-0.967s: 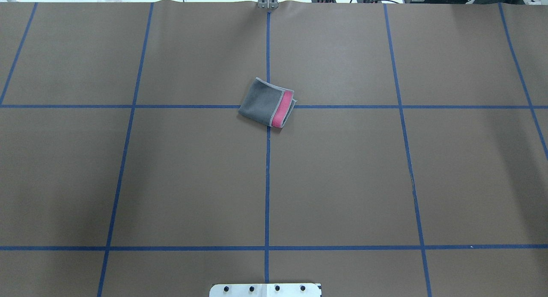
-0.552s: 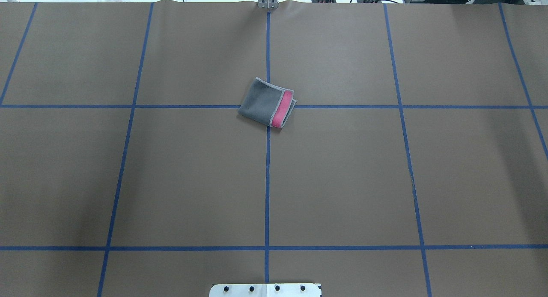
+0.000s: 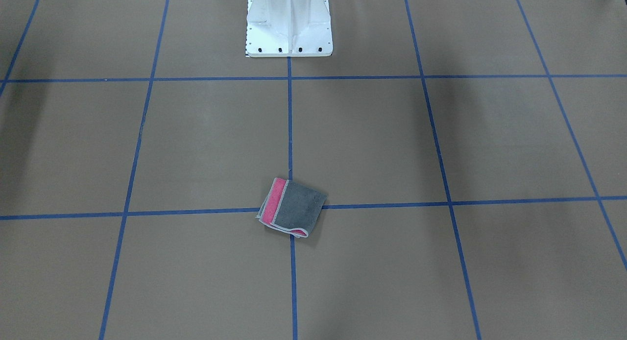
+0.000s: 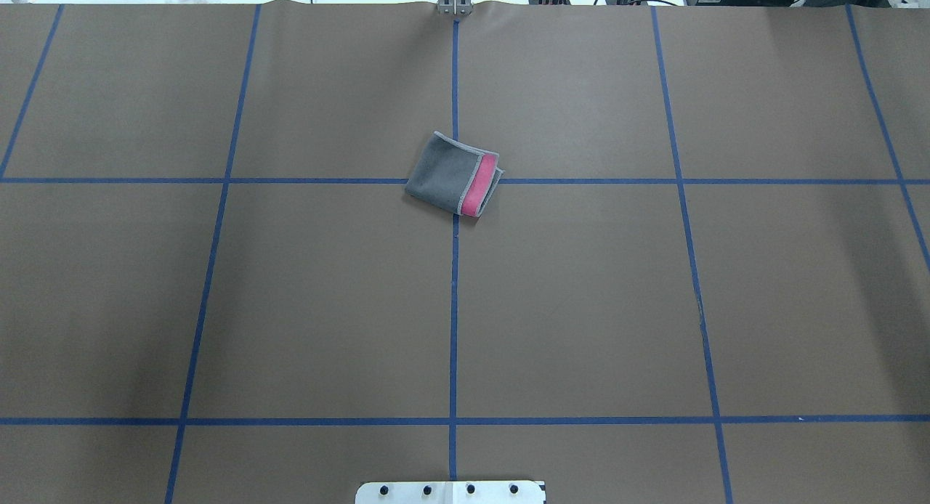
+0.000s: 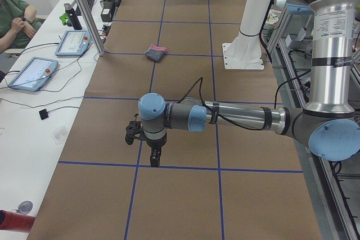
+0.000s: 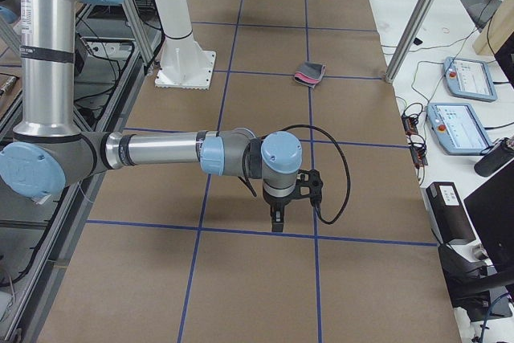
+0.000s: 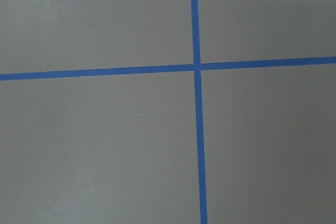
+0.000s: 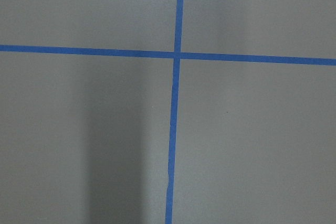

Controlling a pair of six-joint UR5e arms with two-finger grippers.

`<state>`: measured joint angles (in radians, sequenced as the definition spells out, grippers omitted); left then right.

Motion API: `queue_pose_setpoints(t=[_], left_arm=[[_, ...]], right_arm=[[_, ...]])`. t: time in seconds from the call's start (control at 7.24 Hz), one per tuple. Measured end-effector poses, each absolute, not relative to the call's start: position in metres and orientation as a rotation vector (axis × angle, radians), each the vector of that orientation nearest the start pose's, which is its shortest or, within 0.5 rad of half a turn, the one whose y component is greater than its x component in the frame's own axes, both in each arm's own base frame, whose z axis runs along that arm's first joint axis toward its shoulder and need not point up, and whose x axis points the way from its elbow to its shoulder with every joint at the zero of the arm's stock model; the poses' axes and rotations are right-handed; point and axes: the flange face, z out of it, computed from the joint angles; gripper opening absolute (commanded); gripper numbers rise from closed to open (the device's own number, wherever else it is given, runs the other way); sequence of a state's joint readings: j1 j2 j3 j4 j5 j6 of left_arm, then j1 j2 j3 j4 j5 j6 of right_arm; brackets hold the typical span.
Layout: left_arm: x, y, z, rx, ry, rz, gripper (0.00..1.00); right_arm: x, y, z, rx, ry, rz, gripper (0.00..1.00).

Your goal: Fold towel twice with both arms

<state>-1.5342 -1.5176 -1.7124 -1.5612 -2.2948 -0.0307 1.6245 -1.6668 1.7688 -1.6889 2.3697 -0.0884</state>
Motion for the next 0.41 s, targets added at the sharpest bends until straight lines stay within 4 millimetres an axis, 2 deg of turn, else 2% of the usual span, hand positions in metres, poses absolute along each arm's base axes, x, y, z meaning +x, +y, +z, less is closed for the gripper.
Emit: queue_pose_setpoints(t=[0.41], left_arm=[[-0.05,-0.4759,0.6177,0.053,0.726,0.034,1.0]], right_arm=[[0.0855,-0.4481,0.6176,0.04,-0.798,-0.026,1.0]])
